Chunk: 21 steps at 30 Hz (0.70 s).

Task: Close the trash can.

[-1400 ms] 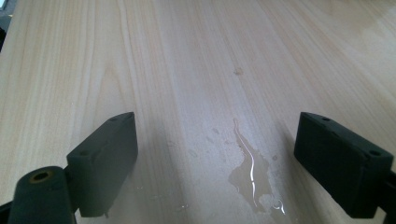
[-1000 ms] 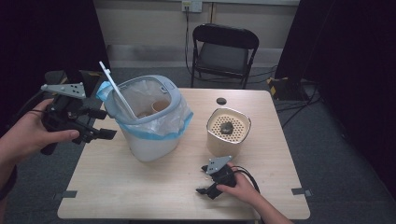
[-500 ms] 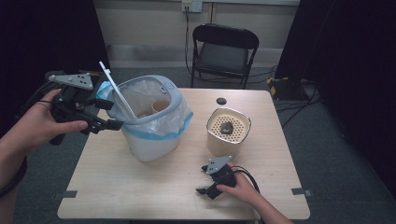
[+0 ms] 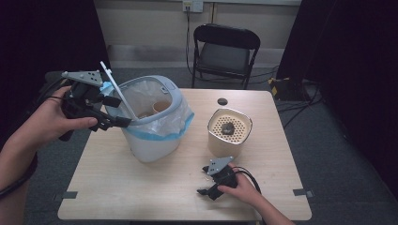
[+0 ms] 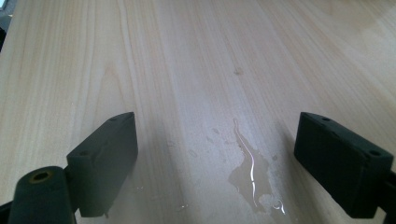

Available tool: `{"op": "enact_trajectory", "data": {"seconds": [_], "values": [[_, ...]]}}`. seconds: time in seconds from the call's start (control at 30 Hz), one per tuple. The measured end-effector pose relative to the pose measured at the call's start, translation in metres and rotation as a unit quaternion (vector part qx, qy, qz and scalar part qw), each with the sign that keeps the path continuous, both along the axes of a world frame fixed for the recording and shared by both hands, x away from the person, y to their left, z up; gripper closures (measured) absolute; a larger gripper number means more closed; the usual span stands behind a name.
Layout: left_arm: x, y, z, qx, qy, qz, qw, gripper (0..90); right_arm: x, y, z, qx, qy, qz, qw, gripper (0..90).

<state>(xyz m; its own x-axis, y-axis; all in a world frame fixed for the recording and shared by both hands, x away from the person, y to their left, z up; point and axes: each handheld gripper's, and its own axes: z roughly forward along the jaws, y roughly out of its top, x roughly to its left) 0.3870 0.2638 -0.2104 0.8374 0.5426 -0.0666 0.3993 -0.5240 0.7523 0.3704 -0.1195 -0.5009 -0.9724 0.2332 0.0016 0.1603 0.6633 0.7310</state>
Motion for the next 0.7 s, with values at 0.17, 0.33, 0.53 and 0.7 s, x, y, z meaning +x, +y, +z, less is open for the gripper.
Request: {"op": "enact_trajectory", "data": {"seconds": [0.17, 0.33, 0.53, 0.7], "values": [[0.002, -0.002, 0.001, 0.0, -0.006, 0.002, 1.0, 15.8, 0.0, 0.0, 0.0, 0.0, 0.0, 0.0, 1.0, 13.0], [0.006, -0.008, 0.005, -0.009, -0.01, -0.001, 0.9999, 15.7, 0.0, 0.0, 0.0, 0.0, 0.001, 0.0, 1.0, 13.0], [0.015, -0.025, 0.005, -0.003, -0.013, -0.007, 0.9999, 15.4, 0.0, 0.0, 0.0, 0.001, -0.001, 0.0, 1.0, 13.0], [0.025, -0.037, 0.003, -0.003, -0.006, -0.007, 1.0, 15.6, 0.0, 0.0, 0.0, 0.001, -0.002, 0.001, 1.0, 13.0]]}}
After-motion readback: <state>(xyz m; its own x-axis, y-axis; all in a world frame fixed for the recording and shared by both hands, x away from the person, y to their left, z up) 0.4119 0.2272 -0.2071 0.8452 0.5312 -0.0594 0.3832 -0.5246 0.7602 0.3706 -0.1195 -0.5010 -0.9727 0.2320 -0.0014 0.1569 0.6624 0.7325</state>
